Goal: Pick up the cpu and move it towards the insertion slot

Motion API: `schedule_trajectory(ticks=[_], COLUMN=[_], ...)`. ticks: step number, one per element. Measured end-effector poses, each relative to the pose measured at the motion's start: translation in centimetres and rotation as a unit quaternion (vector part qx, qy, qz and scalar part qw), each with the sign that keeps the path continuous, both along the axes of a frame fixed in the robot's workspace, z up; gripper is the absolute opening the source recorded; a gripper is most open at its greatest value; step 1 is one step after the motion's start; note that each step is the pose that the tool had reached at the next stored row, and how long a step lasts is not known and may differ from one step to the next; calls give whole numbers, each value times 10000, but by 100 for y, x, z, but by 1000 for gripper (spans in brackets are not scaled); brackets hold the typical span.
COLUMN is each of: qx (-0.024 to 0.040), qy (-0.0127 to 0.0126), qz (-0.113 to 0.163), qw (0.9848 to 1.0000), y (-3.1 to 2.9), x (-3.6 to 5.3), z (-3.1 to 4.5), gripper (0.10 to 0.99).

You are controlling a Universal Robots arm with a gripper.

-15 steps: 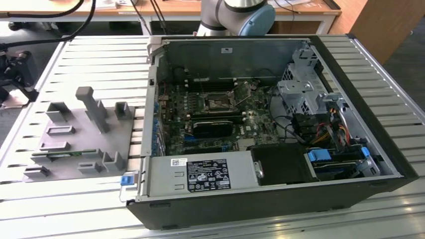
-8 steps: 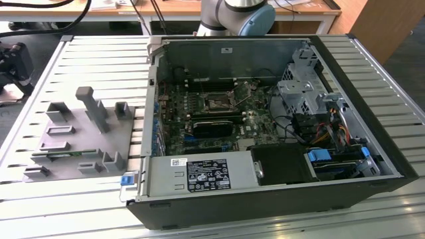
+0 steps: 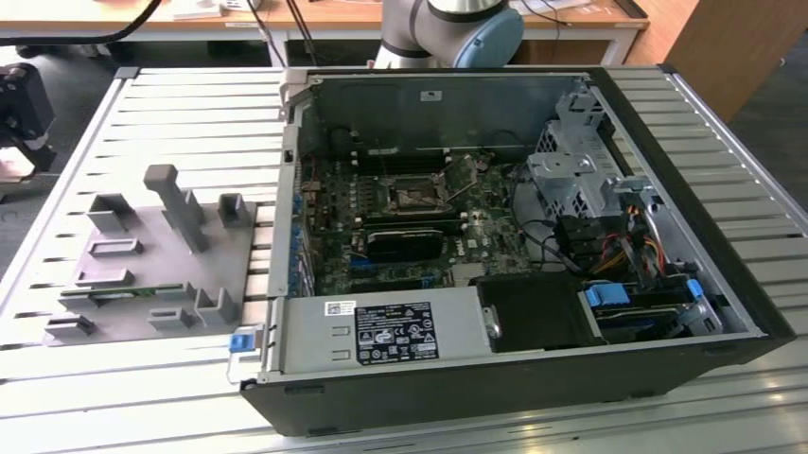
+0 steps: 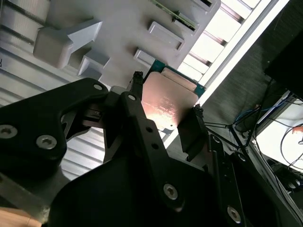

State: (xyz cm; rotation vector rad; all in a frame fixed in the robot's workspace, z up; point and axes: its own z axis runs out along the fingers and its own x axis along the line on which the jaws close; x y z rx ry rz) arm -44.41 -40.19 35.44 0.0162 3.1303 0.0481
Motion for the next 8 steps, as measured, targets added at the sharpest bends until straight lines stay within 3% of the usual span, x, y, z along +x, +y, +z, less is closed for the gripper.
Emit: schedule_trajectory(ticks=[8], qx=[0], qy=[0], qz=[0], qw=[10000], y=[0], x=[0], z=[172], gripper=[541])
